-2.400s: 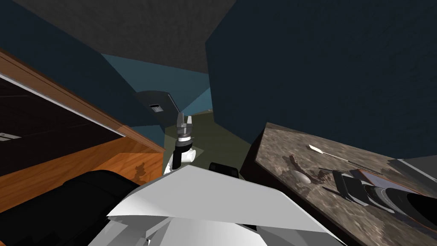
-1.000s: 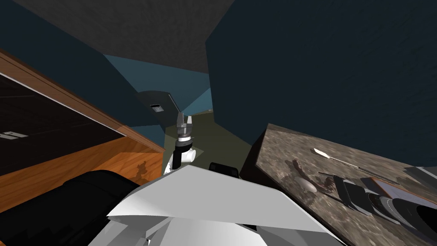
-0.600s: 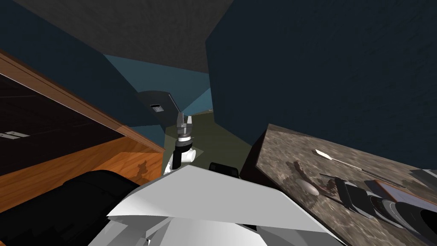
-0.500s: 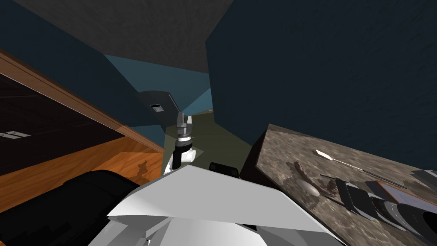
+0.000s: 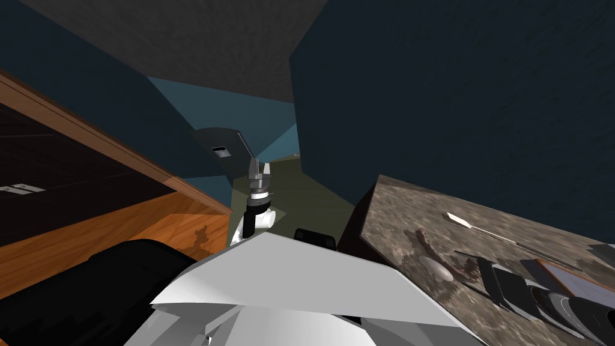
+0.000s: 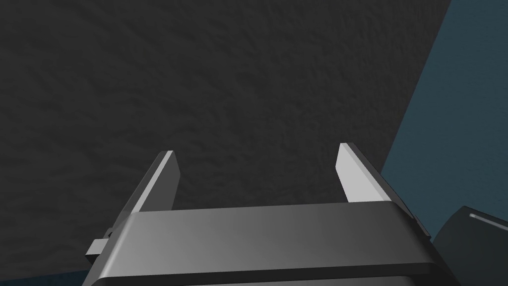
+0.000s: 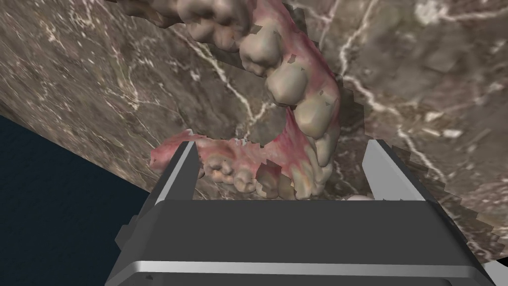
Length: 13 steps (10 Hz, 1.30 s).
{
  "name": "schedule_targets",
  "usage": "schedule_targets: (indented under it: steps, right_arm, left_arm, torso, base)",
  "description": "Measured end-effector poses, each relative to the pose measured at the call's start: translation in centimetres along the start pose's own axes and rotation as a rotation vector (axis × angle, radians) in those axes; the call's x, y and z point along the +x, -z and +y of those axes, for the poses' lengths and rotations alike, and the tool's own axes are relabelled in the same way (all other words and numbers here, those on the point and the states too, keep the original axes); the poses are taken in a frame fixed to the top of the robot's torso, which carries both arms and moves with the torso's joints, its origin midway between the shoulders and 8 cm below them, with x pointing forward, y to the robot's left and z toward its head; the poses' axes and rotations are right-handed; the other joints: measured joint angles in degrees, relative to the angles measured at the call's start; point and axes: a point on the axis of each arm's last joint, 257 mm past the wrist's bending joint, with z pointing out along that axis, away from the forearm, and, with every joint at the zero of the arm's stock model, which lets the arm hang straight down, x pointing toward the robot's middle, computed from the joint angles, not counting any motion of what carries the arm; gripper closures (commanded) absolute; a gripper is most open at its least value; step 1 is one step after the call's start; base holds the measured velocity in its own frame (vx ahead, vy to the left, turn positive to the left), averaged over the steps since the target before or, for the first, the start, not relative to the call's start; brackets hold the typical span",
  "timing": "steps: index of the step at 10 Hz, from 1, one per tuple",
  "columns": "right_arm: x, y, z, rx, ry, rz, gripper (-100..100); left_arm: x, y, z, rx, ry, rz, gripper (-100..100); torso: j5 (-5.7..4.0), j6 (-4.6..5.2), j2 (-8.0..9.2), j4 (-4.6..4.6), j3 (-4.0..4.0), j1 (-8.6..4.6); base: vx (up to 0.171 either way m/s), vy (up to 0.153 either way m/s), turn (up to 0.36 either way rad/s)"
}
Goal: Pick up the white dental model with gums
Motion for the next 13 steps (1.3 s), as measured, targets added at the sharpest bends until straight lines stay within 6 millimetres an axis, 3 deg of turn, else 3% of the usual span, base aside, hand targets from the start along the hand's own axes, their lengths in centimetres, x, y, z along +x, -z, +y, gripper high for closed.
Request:
schedule_targets:
  steps: [1,2,6,7,8,13]
  right_arm:
    - [0.2,0.0,0.2,0.003,-0.008,0.004,-100]
    - [0.2,0.0,0.2,0.004,-0.008,0.005,100]
    - [0.2,0.0,0.1,0.005,-0.008,0.005,100]
    - [0.2,0.0,0.1,0.005,-0.008,0.005,0]
    - [0.2,0.0,0.1,0.005,-0.008,0.005,100]
    - [-0.9,-0.3,-2.0,0.023,-0.004,-0.030,100]
  left_arm:
    - [0.0,0.0,0.0,0.000,0.000,0.000,0]
    - [0.0,0.0,0.0,0.000,0.000,0.000,0]
    - [0.0,0.0,0.0,0.000,0.000,0.000,0]
    - [0.0,0.0,0.0,0.000,0.000,0.000,0]
    - [0.0,0.0,0.0,0.000,0.000,0.000,0]
    - [0.0,0.0,0.0,0.000,0.000,0.000,0]
  torso:
    - [-0.01,0.00,-0.01,0.00,0.00,-0.01]
    - [0.00,0.00,0.02,0.00,0.01,0.01]
    - [-0.01,0.01,0.03,0.00,0.02,0.01]
    - [-0.01,0.01,0.04,0.00,0.02,0.01]
    - [-0.01,0.01,0.04,0.00,0.02,0.02]
    - [0.04,0.01,0.12,0.04,0.08,0.10]
  base:
    - [0.008,-0.004,0.002]
    - [0.000,0.000,0.000]
    - [0.001,-0.001,0.003]
    - [0.000,0.000,0.000]
    - [-0.021,0.009,-0.023]
    - [-0.025,0.012,-0.012]
